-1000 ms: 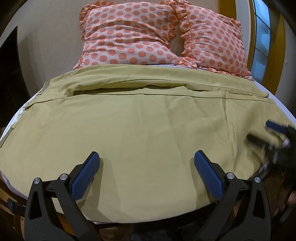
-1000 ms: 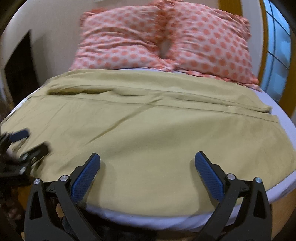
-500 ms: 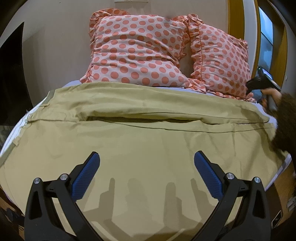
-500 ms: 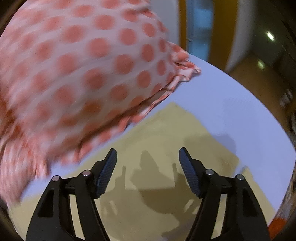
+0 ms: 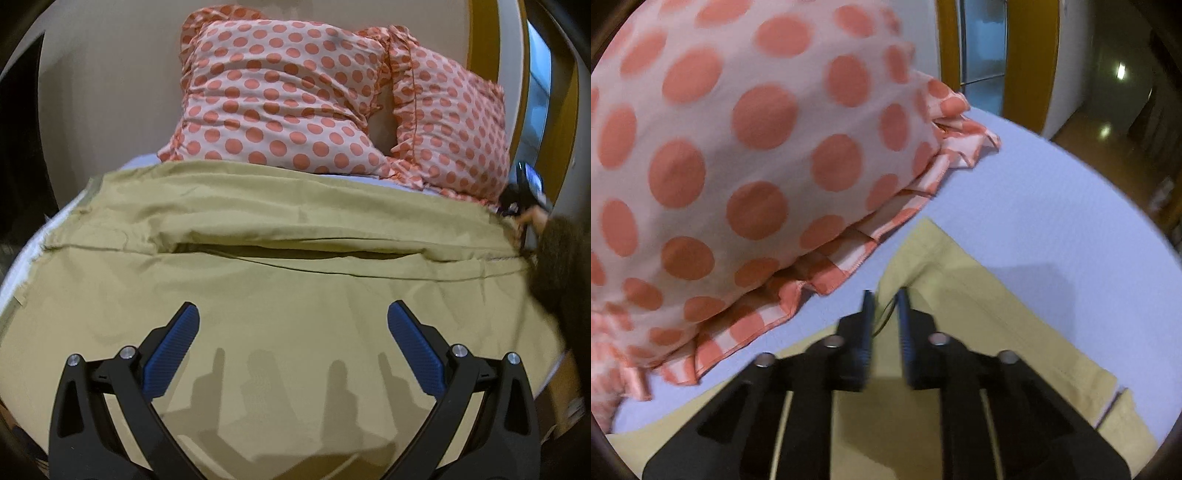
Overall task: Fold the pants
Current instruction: 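Grasp the khaki pants leg hem with the right gripper and lift it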
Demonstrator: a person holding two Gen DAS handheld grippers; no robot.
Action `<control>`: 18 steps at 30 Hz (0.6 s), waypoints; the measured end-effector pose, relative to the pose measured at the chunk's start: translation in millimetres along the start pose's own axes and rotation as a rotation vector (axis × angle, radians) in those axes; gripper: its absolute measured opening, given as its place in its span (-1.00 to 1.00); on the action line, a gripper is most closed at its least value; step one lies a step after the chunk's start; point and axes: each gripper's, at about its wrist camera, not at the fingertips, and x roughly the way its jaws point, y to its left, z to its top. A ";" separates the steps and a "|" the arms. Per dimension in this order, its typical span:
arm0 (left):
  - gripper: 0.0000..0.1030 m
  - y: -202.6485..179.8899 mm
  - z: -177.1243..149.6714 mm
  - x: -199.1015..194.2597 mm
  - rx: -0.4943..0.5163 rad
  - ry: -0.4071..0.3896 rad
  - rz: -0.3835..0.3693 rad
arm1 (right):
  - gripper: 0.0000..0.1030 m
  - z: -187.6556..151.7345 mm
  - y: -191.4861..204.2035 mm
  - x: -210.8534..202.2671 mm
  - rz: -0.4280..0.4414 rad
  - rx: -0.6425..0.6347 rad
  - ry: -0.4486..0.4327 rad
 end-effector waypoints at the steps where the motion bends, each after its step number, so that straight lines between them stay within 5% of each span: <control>1: 0.97 2.0 0.6 -0.8 -0.018 0.000 -0.018 | -0.92 -1.0 -8.9 0.1 0.040 0.028 0.003; 9: 0.97 34.4 24.9 -36.2 -0.148 -0.092 -0.209 | -0.93 -32.2 -111.0 -76.8 0.481 0.175 -0.173; 11: 0.97 45.0 37.7 -39.6 -0.169 -0.112 -0.258 | -0.93 -68.0 -131.1 -123.0 0.575 0.198 -0.210; 15: 0.97 63.3 68.6 -21.9 -0.221 -0.082 -0.288 | -0.93 -128.3 -161.7 -178.3 0.626 0.225 -0.225; 18: 0.96 77.9 92.4 17.4 -0.292 0.017 -0.302 | -0.93 -150.8 -178.6 -188.2 0.650 0.265 -0.194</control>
